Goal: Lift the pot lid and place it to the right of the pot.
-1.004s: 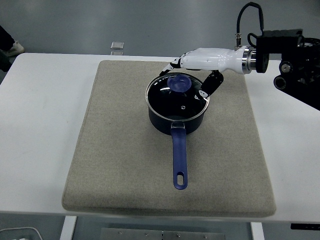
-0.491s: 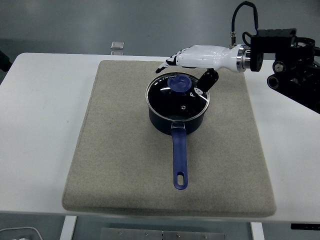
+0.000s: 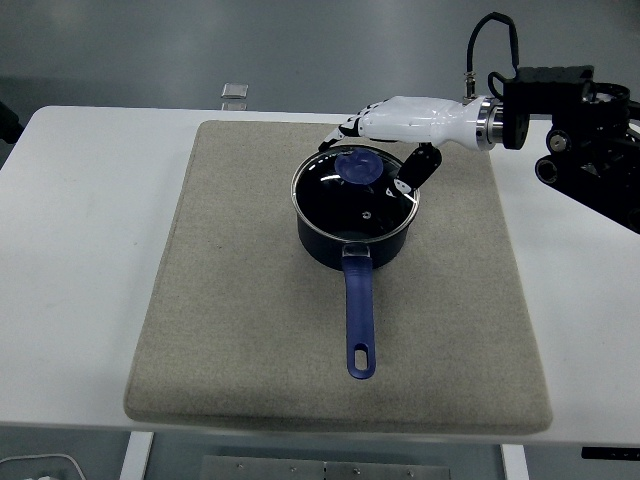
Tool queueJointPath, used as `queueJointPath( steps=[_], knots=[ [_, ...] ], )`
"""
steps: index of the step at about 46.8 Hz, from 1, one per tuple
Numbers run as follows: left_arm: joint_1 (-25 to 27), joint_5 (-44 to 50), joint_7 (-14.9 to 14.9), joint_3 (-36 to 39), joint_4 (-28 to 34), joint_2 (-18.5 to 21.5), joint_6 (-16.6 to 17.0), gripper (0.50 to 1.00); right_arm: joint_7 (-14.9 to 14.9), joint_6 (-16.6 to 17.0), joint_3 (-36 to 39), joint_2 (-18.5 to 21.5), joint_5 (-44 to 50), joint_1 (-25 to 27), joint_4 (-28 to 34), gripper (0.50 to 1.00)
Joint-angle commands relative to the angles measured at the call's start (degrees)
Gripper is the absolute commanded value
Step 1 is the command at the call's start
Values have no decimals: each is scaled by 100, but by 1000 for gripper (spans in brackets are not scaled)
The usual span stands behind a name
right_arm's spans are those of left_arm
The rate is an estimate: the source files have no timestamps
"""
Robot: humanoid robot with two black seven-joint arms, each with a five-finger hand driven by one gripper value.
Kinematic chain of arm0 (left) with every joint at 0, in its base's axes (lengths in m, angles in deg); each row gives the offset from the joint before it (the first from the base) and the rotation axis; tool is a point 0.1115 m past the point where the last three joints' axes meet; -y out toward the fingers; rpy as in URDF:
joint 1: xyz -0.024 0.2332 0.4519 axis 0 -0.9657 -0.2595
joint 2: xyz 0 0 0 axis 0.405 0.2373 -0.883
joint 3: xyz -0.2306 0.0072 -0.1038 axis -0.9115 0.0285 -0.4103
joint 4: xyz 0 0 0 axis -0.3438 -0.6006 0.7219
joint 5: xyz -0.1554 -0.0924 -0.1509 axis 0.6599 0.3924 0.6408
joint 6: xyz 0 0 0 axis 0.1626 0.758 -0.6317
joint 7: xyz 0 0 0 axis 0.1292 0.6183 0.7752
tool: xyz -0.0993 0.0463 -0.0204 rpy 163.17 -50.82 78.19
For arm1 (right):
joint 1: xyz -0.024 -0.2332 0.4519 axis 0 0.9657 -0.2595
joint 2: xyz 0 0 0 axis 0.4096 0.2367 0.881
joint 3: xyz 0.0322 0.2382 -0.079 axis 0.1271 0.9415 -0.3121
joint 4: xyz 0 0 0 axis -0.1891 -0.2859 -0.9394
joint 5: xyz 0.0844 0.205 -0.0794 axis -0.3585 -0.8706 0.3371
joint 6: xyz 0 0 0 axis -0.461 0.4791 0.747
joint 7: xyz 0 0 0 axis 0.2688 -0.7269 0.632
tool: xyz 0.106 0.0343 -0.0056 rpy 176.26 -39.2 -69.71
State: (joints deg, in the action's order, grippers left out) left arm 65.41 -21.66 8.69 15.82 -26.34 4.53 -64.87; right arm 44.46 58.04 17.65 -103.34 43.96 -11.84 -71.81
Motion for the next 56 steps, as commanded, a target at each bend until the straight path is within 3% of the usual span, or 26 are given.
queueJointPath(
  steps=[1, 56],
  knots=[
    [0, -1, 0, 0, 0, 0, 0, 1000, 4, 0, 5, 0, 1, 5, 9, 911],
    [0, 8, 0, 0, 0, 0, 0, 1000, 12, -97, -56, 61, 423, -83, 264, 911]
  ],
)
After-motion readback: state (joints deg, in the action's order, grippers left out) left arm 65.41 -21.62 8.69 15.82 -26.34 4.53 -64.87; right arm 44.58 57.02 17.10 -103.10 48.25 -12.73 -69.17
